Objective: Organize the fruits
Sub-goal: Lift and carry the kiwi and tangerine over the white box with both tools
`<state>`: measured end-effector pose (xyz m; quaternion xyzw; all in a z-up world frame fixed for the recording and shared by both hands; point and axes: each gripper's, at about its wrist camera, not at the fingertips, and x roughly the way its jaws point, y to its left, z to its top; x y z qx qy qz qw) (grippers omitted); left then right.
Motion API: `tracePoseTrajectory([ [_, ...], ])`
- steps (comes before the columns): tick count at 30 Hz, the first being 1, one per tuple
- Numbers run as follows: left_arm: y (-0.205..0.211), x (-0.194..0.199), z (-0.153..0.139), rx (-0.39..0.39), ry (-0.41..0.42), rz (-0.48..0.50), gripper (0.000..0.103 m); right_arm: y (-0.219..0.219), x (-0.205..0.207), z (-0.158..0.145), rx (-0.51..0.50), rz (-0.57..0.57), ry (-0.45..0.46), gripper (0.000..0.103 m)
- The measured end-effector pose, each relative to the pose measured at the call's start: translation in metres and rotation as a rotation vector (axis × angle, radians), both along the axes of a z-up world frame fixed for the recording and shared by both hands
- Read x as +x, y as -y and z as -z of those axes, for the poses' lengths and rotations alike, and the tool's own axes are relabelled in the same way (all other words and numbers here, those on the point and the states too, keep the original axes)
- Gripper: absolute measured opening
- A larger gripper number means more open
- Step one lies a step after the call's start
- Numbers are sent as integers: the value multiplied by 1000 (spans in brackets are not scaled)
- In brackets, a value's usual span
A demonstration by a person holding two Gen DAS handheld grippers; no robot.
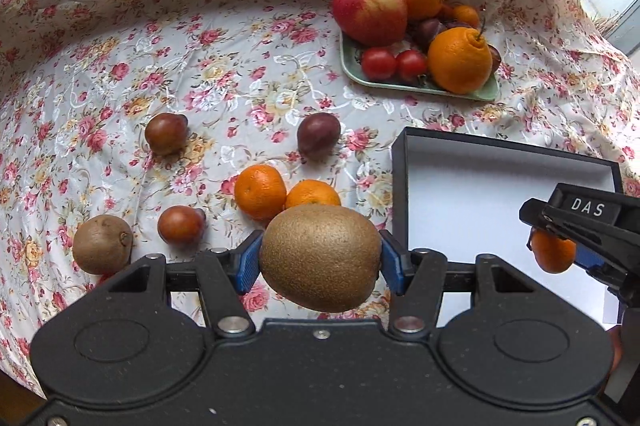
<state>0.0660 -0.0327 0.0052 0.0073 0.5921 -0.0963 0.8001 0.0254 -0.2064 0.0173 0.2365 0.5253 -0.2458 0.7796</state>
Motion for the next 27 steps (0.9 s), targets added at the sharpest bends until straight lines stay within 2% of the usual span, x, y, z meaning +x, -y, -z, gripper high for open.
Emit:
tracePoseTrajectory([
  [15, 96, -25, 19, 2, -40, 168, 63, 86, -44, 7, -42, 150, -44, 44],
  [27, 128, -34, 36, 35, -68, 201, 63, 116, -62, 6, -68, 180, -57, 44],
])
